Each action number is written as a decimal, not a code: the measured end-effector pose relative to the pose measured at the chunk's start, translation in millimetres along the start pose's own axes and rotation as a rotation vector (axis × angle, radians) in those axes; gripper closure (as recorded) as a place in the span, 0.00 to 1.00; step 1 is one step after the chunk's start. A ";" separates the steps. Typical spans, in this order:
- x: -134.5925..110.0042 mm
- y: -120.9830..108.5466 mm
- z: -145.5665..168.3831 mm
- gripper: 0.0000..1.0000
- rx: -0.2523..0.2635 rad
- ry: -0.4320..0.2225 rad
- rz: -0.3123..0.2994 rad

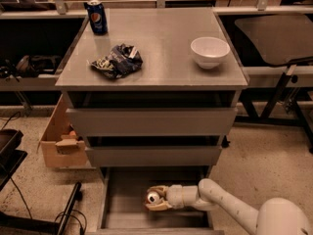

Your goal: Pick coke can from bottom drawer and place on counter

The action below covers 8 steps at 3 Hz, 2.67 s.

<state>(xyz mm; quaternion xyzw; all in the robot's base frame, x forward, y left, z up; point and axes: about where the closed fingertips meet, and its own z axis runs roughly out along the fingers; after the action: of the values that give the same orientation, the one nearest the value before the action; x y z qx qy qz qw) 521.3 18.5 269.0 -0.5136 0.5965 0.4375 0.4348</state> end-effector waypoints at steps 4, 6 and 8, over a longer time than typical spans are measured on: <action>-315.9 8.1 -230.3 1.00 0.023 0.099 0.137; -331.2 7.1 -232.5 1.00 0.020 0.123 0.133; -461.8 15.1 -266.5 1.00 0.100 0.274 0.164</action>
Offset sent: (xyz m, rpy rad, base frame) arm -0.0233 -0.1474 0.3186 -0.0729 0.1196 -0.0242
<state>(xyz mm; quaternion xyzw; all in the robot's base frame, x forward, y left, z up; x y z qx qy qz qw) 531.4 -131.0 780.9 -0.4954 0.7113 0.3672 0.3373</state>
